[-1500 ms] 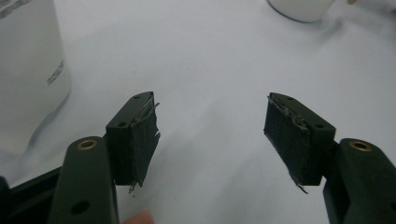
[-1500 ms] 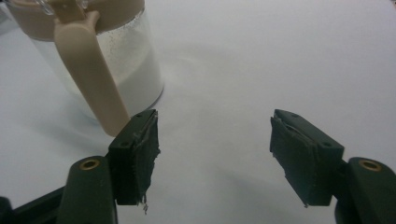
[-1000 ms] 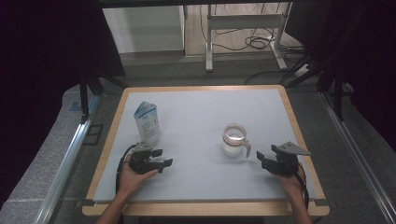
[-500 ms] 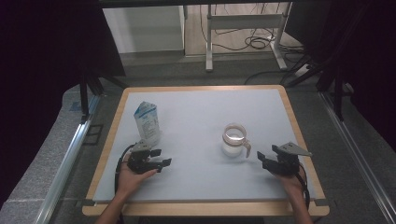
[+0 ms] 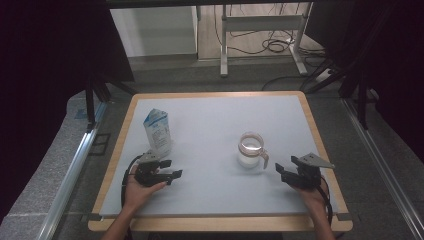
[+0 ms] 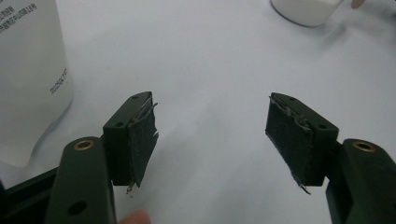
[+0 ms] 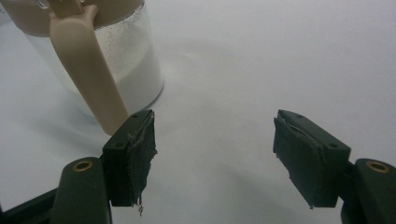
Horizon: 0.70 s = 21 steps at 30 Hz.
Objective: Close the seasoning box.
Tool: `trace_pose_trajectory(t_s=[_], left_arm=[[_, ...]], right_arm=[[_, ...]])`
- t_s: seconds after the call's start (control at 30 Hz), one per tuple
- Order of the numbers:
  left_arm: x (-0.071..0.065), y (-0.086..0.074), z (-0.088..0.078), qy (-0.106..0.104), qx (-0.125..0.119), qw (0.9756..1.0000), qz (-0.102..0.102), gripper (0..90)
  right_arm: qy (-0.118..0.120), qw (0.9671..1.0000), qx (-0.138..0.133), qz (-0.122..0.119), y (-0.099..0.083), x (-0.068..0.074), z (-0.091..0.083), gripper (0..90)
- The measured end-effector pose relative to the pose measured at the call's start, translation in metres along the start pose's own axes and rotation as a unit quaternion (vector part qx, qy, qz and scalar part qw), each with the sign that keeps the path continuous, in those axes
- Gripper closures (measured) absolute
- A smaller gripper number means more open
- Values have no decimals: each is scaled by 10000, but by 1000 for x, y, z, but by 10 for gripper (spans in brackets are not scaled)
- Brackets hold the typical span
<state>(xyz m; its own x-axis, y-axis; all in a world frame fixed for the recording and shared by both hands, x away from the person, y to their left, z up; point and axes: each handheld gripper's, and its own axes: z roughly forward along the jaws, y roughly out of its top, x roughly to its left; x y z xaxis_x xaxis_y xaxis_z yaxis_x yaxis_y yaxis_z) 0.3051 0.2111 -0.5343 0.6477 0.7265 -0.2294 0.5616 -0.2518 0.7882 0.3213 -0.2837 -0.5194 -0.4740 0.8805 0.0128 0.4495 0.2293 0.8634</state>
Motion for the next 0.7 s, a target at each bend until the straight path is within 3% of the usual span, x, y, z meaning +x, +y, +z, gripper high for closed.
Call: trace_pose_trajectory(t_s=[0.37, 0.7], left_arm=[[0, 0, 2, -6, 40, 10000, -7, 333], [1, 0, 4, -19, 46, 10000, -17, 333]], right_arm=[[-11, 9999, -48, 90, -1, -4, -3, 302], [27, 10000, -7, 34, -2, -3, -1, 303]])
